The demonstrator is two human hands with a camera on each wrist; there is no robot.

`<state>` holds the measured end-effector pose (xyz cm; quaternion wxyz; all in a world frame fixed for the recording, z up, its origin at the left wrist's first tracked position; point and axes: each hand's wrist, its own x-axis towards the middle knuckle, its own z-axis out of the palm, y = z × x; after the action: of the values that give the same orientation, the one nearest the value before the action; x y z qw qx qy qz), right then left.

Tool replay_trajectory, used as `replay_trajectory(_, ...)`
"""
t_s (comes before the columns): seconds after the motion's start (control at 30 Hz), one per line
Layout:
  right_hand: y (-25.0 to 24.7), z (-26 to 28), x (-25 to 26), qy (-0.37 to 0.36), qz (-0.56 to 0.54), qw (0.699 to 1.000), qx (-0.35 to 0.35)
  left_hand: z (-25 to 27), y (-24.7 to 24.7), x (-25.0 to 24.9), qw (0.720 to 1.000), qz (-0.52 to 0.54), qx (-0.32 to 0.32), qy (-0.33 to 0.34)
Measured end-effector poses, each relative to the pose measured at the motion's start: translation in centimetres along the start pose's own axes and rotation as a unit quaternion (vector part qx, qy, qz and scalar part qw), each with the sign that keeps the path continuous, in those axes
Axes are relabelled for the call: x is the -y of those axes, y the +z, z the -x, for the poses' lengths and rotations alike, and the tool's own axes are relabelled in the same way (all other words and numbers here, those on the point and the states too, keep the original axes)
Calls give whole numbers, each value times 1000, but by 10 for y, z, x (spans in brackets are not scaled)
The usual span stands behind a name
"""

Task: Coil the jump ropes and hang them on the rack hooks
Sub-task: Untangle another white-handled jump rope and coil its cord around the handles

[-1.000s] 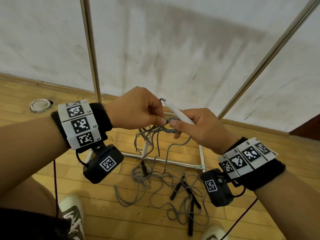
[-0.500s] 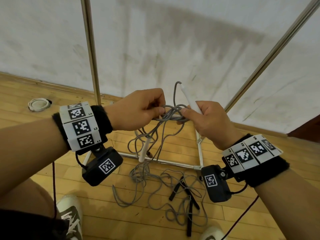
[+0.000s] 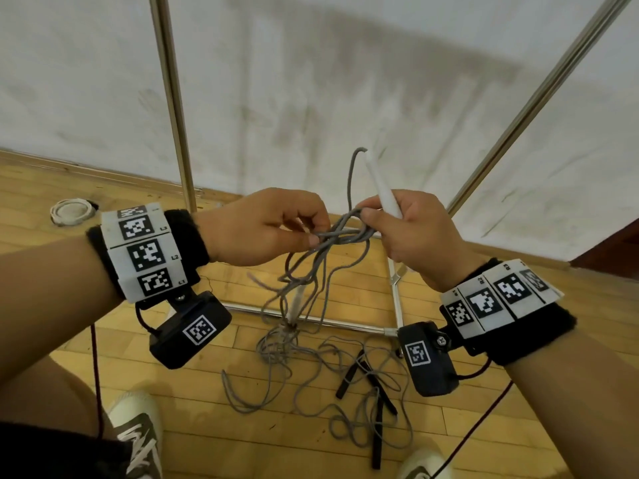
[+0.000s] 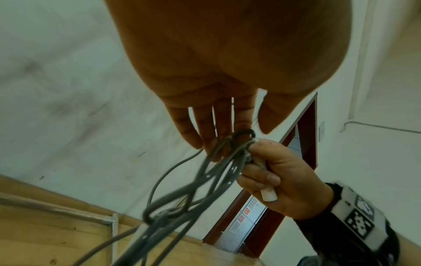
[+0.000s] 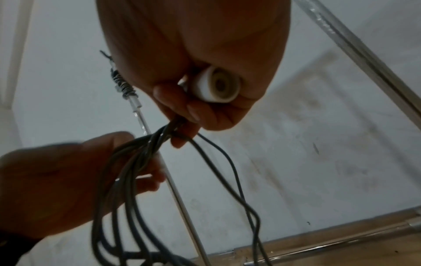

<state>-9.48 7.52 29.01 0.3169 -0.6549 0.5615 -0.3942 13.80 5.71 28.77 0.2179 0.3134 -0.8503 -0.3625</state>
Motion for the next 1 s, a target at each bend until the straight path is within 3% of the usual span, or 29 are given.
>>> replay_trajectory(0.13,9,2,0,-1,30,999,-22,-2,5,-5,999,1,-22,-24)
replay_trajectory(0.33,6,9,0,22,22,994,108,-5,15,6,997,-60,-25,-46)
replay_trajectory(0.43,6,9,-1,27,64,989,134,-5,15,8,993,-118,-12,-30)
replay_trajectory(0.5,8,7,-2,29,110,985,127,-5,16,9,991,-130,-14,-20)
replay_trajectory(0.6,8,2,-2,20,156,986,57,-6,14,10,992,-115,-51,-8)
replay_trajectory(0.8,15,-1,0,21,120,990,-76,-8,14,13,991,-91,-96,-8)
replay_trajectory(0.87,13,-3,2,39,71,995,-62,-9,13,13,991,-81,-104,-10)
replay_trajectory(1.0,2,-1,3,19,49,998,43,-6,12,13,995,-74,-70,4)
